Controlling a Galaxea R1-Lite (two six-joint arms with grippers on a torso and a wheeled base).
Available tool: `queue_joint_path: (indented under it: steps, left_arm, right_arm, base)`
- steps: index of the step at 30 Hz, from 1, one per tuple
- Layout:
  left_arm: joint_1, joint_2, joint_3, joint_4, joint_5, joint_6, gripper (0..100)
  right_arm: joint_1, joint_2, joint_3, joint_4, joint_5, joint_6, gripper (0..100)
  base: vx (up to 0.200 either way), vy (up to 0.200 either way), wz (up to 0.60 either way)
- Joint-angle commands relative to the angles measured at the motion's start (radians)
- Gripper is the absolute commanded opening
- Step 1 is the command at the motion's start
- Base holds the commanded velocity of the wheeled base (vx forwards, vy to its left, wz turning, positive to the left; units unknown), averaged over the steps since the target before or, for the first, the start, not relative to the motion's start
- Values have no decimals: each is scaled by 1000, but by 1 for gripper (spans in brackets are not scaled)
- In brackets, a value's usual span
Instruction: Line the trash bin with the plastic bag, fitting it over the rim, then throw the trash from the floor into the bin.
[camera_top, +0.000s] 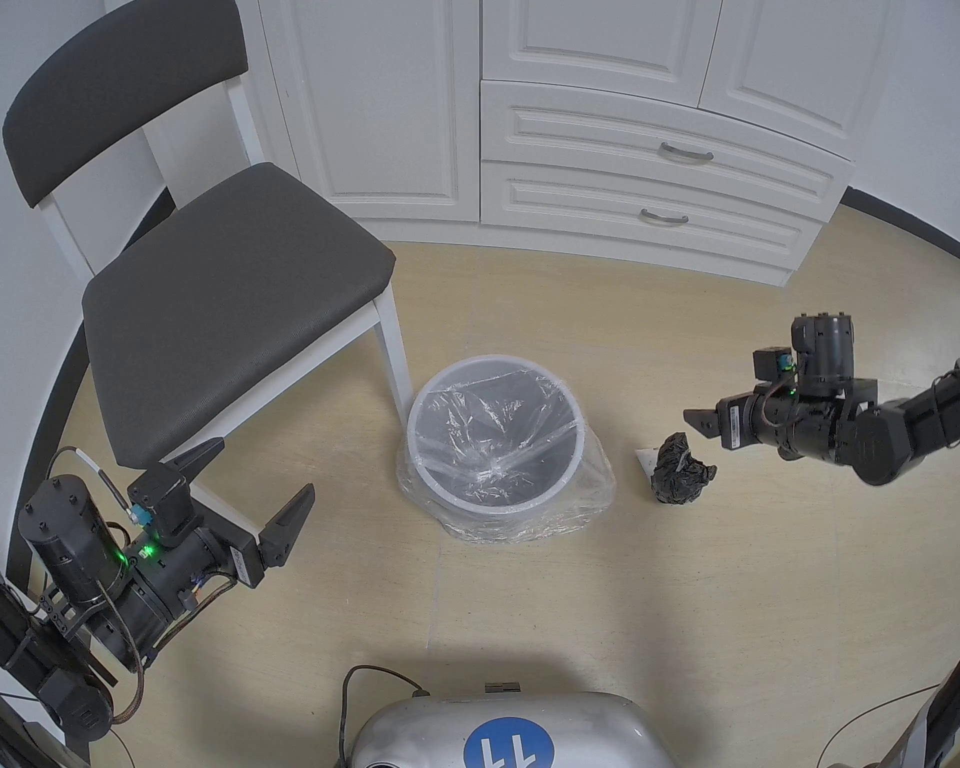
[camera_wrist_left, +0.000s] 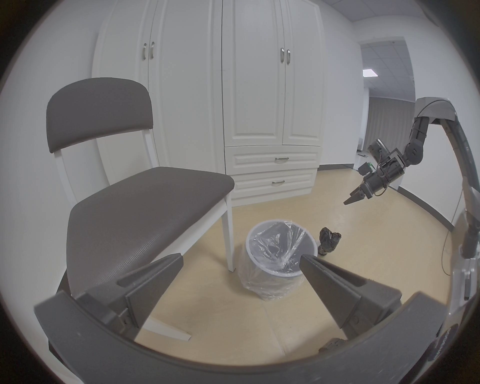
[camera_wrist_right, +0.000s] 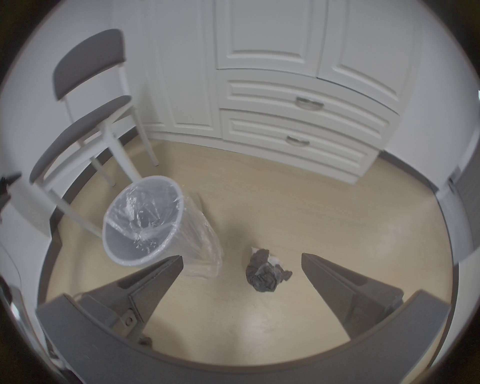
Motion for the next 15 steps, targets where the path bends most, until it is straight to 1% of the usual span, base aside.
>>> queue_joint_path:
  steps: [1,2,3,5,6,7,9,10,12,14,15]
  left_arm:
    - [-64,-65,-16,-1,75,-6,100]
    - [-69,-70,-16,-1,79,-5,100]
    - [-71,-75,-16,-1,90,-5,100]
    - [-71,-82,-18,-1,95,-6,100]
    - [-71,-82,-18,-1,95,-6,100]
    - [-71,-92,-24,-1,95,-12,100]
    - [-69,-95,-28,-1,95,-12,100]
    - [-69,-95,-28,-1,95,-12,100]
    - [-71,-95,-28,-1,93,-9,100]
    - [-71,-93,-27,-1,93,-9,100]
    - [-71,-93,-27,-1,93,-9,100]
  right_arm:
    - [-32,108,-359,354,-80,226,100]
    - [-44,142,-394,382,-77,242,100]
    - [-63,220,-469,408,-69,260,100]
    - [-78,280,-520,416,-67,268,100]
    - [-78,280,-520,416,-67,268,100]
    - [-100,372,-587,414,-64,275,100]
    - [-118,455,-655,416,-46,282,100]
    - [-118,455,-655,416,-46,282,100]
    - [-136,571,-760,416,-6,321,100]
    - [-138,623,-816,417,20,366,100]
    - [-139,648,-842,419,48,392,100]
  base:
    - [0,0,0]
    - [0,0,0]
    - [0,0,0]
    - [0,0,0]
    - [0,0,0]
    - [0,0,0]
    - [0,0,0]
    - [0,0,0]
    - [0,0,0]
    - [0,0,0]
    - [0,0,0]
